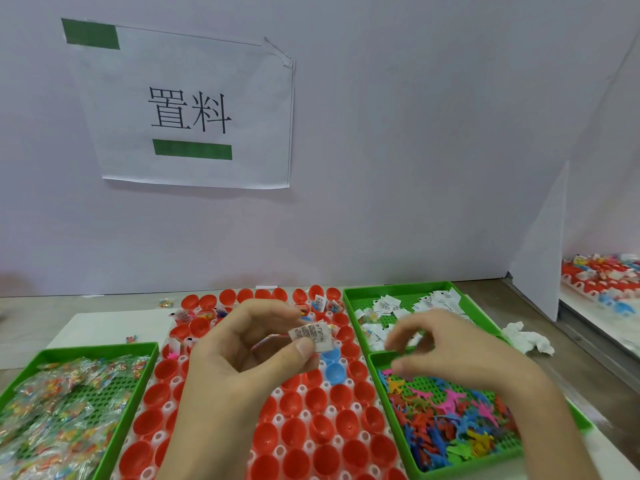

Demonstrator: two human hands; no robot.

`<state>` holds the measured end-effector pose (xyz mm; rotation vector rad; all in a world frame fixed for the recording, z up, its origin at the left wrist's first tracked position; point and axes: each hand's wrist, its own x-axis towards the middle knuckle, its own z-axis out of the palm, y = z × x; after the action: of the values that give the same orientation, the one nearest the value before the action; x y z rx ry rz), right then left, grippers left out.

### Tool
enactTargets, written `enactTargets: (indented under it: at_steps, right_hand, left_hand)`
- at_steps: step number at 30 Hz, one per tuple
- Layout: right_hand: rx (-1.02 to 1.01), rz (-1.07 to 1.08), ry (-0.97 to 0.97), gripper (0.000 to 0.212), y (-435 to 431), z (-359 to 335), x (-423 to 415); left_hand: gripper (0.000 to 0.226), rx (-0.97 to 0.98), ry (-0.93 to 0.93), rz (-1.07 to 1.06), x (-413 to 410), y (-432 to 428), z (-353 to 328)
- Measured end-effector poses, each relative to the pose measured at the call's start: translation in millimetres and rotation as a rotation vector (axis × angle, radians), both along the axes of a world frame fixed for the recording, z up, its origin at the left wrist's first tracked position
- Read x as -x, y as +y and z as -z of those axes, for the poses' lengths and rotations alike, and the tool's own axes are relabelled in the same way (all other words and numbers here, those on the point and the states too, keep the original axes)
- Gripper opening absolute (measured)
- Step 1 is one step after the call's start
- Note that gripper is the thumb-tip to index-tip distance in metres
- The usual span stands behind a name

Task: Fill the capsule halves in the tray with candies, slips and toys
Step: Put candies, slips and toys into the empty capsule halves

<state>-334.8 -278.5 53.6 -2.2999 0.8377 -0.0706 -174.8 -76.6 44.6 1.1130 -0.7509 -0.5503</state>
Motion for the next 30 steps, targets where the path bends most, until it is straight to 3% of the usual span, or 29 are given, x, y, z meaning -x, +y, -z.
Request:
enactTargets:
  at_steps: [2,5,9,14,25,30]
  right_hand:
    - [-0.019,0.027,0.200,0.019,-15.8,16.8,5.0]
    - [-0.076,0.049,0.317,0.027,-26.6,34.9,3.7]
    - [-0.147,-0.008,0.306,0.026,-27.2,45.3,-5.9]
    - [-0.082,0.013,0.243,0.006,-26.8,49.7,-10.1]
    - [0.016,0.091,0.113,0.026,-31.9,35.9,0.7]
    - [0.000,0.112,0.173,0.003,-38.6,38.8,7.9]
  left_hand:
    - [0.024,0.002,0.027,0.003,-0.5,0.6,-0.8]
    - [0.023,0.008,0.042,-0.003,-1.7,0.6,-2.0]
    - [0.031,0.005,0.011,-0.038,-4.0,0.5,-2.8]
    - [0.022,0.015,0.024,-0.046,-4.0,3.1,-4.7]
    - [0.020,-0.026,0.013,-0.026,0.0,3.6,-5.9]
    - [0.022,-0.034,0.012,-0.050,-0.5,5.4,-7.1]
